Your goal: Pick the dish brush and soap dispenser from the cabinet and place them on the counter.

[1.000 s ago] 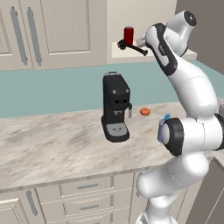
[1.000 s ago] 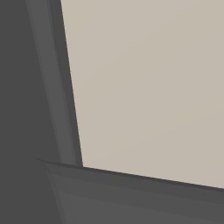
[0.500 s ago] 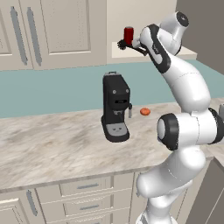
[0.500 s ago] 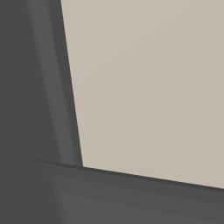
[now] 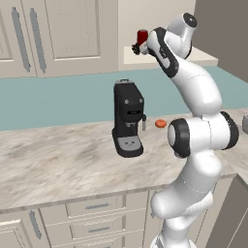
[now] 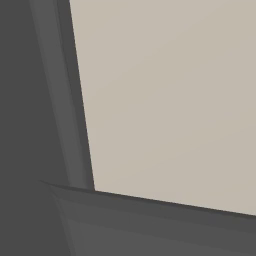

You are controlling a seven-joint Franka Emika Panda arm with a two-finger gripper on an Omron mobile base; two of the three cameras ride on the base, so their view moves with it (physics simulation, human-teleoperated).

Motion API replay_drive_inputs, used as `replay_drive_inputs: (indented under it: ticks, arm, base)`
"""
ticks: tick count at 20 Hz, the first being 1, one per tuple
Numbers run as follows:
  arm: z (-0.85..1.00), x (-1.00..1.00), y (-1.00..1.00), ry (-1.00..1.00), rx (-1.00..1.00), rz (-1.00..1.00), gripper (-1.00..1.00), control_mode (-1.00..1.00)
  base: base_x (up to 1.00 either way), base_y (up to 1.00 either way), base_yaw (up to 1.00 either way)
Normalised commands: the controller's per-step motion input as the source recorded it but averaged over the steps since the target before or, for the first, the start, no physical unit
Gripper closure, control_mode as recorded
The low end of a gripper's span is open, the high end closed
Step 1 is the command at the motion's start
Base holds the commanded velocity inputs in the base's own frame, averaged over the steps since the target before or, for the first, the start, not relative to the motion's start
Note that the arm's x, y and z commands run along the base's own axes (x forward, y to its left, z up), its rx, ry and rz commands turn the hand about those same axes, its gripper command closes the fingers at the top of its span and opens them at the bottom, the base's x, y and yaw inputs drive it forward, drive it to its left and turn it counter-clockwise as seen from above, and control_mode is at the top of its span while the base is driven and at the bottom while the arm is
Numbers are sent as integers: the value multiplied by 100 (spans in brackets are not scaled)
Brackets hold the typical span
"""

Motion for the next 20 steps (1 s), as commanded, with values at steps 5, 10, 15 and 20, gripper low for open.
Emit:
replay_drive_inputs:
  ticks: [5, 10, 15, 20]
  arm:
    - [-7, 28, 4, 10, -3, 0, -100, -100]
    - [-27, 22, 2, 14, -2, 0, -100, -100]
    - [-42, 10, 13, 11, -4, 0, 100, -100]
    - [-37, 0, 5, 3, -3, 0, 100, -100]
  base:
    - [0, 0, 0]
    - [0, 0, 0]
    - [0, 0, 0]
    - [0, 0, 0]
